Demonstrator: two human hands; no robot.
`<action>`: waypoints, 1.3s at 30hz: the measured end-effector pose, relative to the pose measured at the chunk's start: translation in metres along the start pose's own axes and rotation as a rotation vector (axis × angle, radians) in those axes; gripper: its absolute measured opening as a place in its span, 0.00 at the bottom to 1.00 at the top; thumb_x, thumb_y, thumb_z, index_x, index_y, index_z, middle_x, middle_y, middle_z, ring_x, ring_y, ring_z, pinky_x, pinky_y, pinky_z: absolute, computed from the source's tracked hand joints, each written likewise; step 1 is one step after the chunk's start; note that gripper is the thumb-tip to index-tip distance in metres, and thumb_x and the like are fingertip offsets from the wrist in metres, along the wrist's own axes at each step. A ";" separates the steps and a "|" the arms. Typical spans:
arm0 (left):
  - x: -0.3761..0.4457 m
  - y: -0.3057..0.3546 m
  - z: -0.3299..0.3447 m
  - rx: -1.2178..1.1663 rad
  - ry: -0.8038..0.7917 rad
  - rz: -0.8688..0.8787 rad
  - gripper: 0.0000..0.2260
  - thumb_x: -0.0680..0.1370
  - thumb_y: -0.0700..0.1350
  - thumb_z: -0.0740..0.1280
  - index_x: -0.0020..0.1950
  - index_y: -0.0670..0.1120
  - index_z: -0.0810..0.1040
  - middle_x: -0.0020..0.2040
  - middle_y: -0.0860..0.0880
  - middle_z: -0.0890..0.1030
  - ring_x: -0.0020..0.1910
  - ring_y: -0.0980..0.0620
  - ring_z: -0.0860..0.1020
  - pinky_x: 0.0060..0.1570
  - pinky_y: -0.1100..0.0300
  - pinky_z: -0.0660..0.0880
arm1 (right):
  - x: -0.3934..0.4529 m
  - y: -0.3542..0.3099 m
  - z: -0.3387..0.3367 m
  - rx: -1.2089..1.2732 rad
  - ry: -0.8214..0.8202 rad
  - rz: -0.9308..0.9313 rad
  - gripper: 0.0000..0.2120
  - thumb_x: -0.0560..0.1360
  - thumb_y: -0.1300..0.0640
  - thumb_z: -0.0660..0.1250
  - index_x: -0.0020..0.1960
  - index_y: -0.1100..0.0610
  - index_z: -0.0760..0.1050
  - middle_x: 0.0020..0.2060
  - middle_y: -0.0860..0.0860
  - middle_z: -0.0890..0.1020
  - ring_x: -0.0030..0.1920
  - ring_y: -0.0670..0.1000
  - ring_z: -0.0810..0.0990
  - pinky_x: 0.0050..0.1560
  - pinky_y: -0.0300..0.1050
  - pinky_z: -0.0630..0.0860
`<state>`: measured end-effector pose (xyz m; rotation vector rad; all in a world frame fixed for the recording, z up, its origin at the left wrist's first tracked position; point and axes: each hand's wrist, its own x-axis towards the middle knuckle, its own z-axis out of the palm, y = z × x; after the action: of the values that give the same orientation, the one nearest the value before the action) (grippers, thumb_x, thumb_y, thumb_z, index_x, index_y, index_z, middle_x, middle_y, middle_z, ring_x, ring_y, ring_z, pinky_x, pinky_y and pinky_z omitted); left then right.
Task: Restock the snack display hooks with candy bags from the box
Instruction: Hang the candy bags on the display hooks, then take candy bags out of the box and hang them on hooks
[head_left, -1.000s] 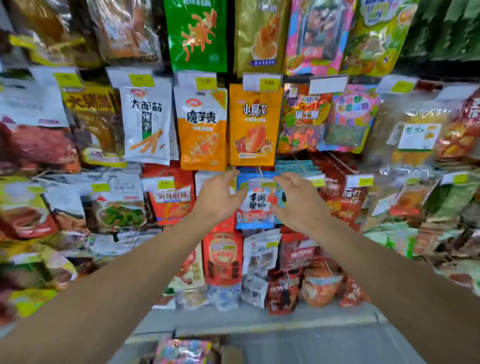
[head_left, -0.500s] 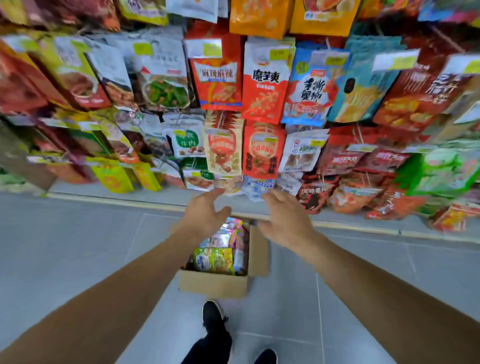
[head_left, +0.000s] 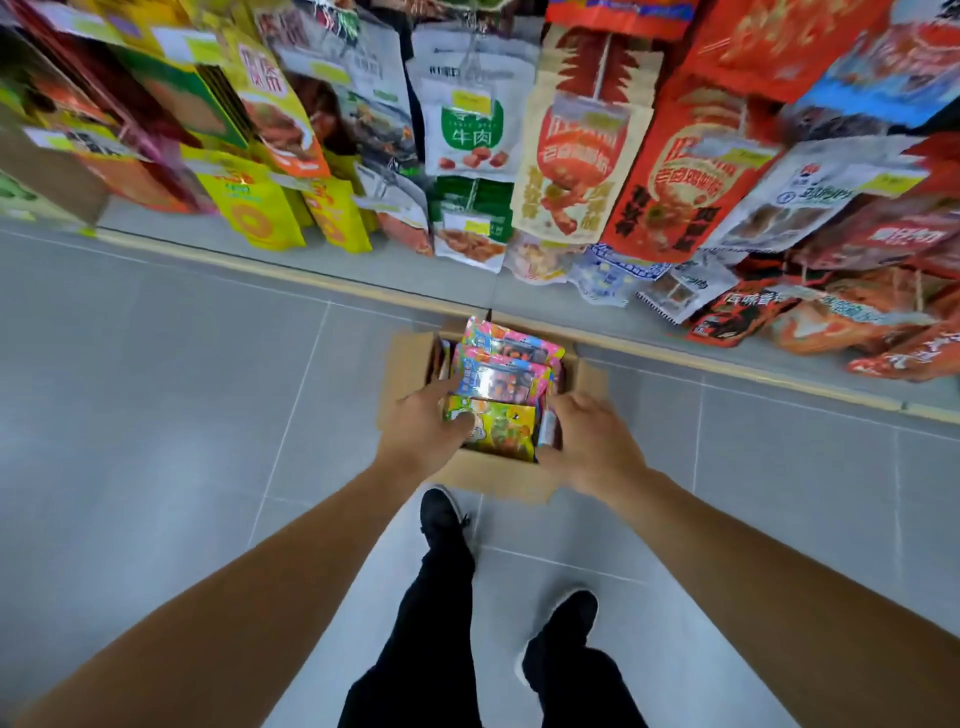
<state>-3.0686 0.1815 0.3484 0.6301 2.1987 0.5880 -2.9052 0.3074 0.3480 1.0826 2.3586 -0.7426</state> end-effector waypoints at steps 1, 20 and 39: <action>0.008 -0.006 -0.002 -0.021 -0.004 -0.020 0.21 0.75 0.48 0.69 0.68 0.52 0.75 0.57 0.45 0.82 0.56 0.47 0.80 0.53 0.57 0.77 | 0.010 -0.004 0.004 0.003 -0.003 0.007 0.29 0.73 0.48 0.67 0.71 0.56 0.68 0.65 0.54 0.73 0.67 0.60 0.69 0.66 0.51 0.70; 0.172 -0.172 0.137 -0.273 -0.072 -0.424 0.21 0.75 0.47 0.68 0.68 0.51 0.75 0.64 0.54 0.79 0.57 0.54 0.79 0.54 0.67 0.67 | 0.230 0.041 0.198 0.019 -0.289 0.035 0.28 0.75 0.52 0.68 0.72 0.55 0.67 0.68 0.56 0.70 0.68 0.60 0.68 0.65 0.52 0.69; 0.286 -0.272 0.289 -0.376 -0.141 -0.534 0.21 0.75 0.47 0.69 0.68 0.49 0.75 0.64 0.50 0.79 0.62 0.52 0.76 0.58 0.62 0.72 | 0.398 0.109 0.344 -0.208 -0.205 -0.034 0.10 0.78 0.56 0.64 0.56 0.55 0.80 0.54 0.59 0.81 0.58 0.63 0.77 0.48 0.52 0.76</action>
<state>-3.0828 0.2035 -0.1396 -0.1117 1.9363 0.6213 -3.0012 0.3690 -0.1764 0.8399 2.2259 -0.5750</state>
